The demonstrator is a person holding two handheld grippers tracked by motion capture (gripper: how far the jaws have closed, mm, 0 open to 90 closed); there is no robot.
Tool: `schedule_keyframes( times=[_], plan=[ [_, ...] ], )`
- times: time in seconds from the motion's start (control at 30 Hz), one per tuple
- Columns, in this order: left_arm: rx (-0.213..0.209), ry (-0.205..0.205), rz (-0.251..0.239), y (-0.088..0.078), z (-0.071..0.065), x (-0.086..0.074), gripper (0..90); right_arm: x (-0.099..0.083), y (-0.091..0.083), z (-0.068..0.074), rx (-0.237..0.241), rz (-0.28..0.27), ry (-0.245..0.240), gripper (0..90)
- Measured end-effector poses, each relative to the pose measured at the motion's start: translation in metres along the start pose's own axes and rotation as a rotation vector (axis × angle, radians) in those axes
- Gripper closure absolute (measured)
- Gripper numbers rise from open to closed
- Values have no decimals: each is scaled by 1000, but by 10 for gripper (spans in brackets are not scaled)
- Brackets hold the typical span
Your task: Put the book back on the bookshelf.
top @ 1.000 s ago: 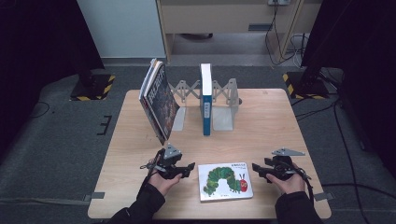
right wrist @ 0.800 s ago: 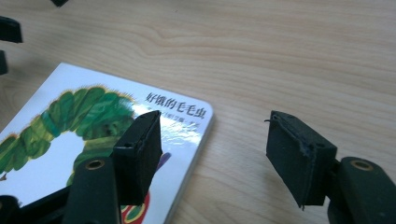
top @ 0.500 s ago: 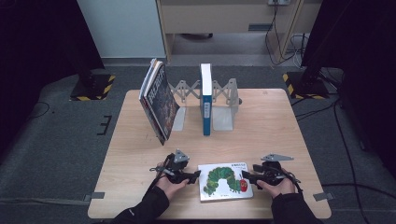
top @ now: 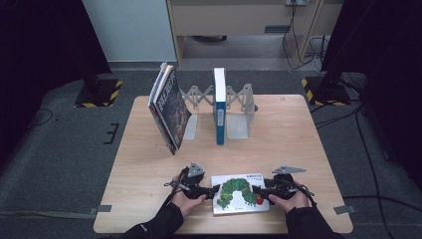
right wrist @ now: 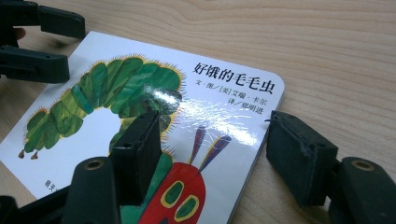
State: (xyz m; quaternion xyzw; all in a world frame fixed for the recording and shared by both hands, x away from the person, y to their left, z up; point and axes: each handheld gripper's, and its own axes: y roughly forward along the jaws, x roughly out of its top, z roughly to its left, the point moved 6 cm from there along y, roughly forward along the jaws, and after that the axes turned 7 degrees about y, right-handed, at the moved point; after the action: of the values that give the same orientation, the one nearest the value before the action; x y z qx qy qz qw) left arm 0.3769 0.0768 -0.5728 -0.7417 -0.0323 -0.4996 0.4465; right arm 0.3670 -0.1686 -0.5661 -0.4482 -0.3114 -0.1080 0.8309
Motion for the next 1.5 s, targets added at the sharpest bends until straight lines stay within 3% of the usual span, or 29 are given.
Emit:
schedule_keyframes(
  times=[0.27,0.47,0.7,0.8,0.9,1.0,1.13,1.5],
  plan=[
    [-3,1,0,1,-1,1,159,0,1,-1,4,-19,9,348],
    [-4,22,26,4,-3,0,34,-1,0,-1,7,-26,14,349],
    [13,6,34,0,-6,-3,32,-2,-1,0,10,-28,30,349],
    [18,-15,57,-5,-12,-5,60,-4,-2,1,14,-29,34,348],
    [17,-33,49,-8,-16,-5,117,-4,-2,0,15,-33,39,351],
    [-14,-41,37,-7,-21,-4,212,-3,-2,0,21,-34,47,354],
    [-51,-37,28,-5,-27,-3,273,-2,-5,-1,37,-39,73,379],
    [-64,-46,38,-3,-27,0,240,5,-11,0,63,-73,73,390]
  ],
)
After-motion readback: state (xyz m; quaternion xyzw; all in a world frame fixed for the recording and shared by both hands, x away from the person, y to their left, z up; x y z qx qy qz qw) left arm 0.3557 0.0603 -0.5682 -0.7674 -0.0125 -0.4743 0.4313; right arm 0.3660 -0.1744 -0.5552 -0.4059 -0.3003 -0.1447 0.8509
